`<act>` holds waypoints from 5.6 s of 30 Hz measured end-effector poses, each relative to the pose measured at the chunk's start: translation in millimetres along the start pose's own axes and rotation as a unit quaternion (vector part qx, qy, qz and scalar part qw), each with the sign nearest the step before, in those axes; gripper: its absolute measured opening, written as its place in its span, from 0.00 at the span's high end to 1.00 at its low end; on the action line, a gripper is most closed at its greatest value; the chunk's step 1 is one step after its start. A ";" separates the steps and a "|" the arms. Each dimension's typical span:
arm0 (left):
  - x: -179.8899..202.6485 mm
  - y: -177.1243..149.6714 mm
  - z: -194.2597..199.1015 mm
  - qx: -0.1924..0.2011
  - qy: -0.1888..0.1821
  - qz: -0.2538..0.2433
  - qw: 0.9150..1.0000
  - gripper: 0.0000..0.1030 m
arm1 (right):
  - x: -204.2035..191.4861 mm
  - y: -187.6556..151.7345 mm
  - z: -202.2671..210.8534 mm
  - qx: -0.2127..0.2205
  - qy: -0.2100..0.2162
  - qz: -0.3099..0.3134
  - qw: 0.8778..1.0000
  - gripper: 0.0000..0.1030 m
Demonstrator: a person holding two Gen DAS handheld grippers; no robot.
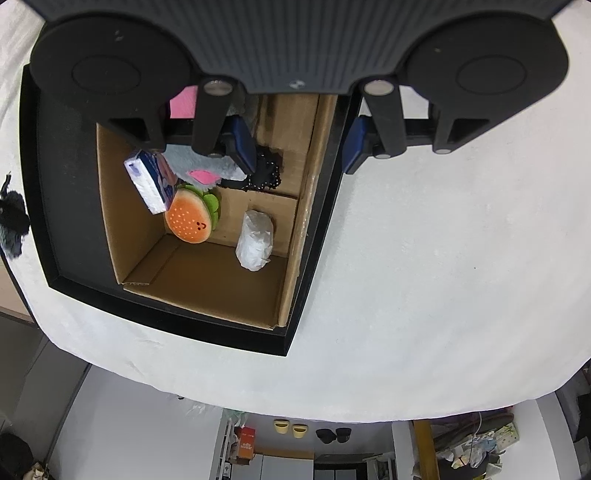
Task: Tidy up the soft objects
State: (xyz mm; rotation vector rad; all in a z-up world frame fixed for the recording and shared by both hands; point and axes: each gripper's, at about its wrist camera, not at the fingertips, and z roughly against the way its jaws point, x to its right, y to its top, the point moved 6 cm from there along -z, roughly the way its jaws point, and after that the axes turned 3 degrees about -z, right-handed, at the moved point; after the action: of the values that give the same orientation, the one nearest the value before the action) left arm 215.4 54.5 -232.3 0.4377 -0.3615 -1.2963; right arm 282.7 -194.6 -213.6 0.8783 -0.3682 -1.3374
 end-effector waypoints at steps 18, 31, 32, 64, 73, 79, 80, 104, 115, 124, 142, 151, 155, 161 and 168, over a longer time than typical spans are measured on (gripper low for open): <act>-12.6 -10.1 11.3 0.007 -0.028 0.011 1.000 0.55 | -64.2 18.8 17.7 0.016 0.068 0.029 0.997 0.72; -20.2 -17.8 11.6 0.009 -0.055 0.006 0.998 0.73 | -110.4 11.5 13.2 -0.017 0.123 0.046 0.991 0.72; -20.5 -18.7 11.5 0.007 -0.058 0.004 0.998 0.74 | -113.7 10.4 12.0 -0.021 0.127 0.046 0.991 0.72; -35.3 -27.1 7.6 -0.005 -0.097 0.024 0.995 0.90 | -159.3 -30.4 -0.4 -0.146 0.208 0.013 0.967 0.54; -34.0 -27.1 8.0 -0.009 -0.089 0.023 0.996 0.89 | -150.1 -33.2 4.6 -0.139 0.200 0.019 0.970 0.54; -31.9 -25.6 8.5 -0.015 -0.081 0.019 0.996 0.86 | -136.7 -34.6 8.0 -0.136 0.187 0.023 0.973 0.54; -31.6 -25.1 9.0 -0.016 -0.079 0.018 0.997 0.86 | -134.5 -35.4 8.4 -0.136 0.184 0.025 0.973 0.53; -17.9 -15.8 79.5 -0.008 -0.056 -0.021 0.998 0.28 | -56.0 -26.5 73.4 -0.077 0.111 -0.002 0.991 0.17; -12.2 -25.8 135.2 0.014 -0.067 -0.041 0.997 0.14 | -43.1 -22.6 125.4 -0.036 0.101 -0.008 0.994 0.02; -6.7 -35.7 176.8 0.039 -0.076 -0.047 0.995 0.05 | -42.1 -19.5 161.0 -0.012 0.105 -0.008 0.994 0.00; -1.4 -48.1 230.4 0.065 -0.094 -0.057 0.992 0.02 | -55.7 -21.5 212.0 -0.001 0.116 -0.007 0.993 0.00; -5.0 -58.7 255.1 0.081 -0.113 -0.059 0.988 0.02 | -64.2 -24.8 227.5 0.002 0.097 -0.013 0.995 0.00; -8.1 -61.9 262.8 0.087 -0.118 -0.060 0.987 0.02 | -64.0 -25.1 232.6 0.003 0.091 -0.016 0.996 0.00; -4.9 -63.5 272.9 0.094 -0.129 -0.059 0.985 0.02 | -62.5 -29.7 238.2 0.003 0.085 -0.020 0.996 0.00; -5.5 -63.5 282.1 0.102 -0.125 -0.057 0.985 0.02 | -61.5 -32.7 240.4 -0.008 0.076 -0.020 0.997 0.00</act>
State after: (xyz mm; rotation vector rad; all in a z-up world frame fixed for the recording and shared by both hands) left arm 22.1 16.1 -20.6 0.4740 -0.6936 -1.4366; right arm 79.9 -217.4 -68.7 0.9725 -0.2230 -1.2988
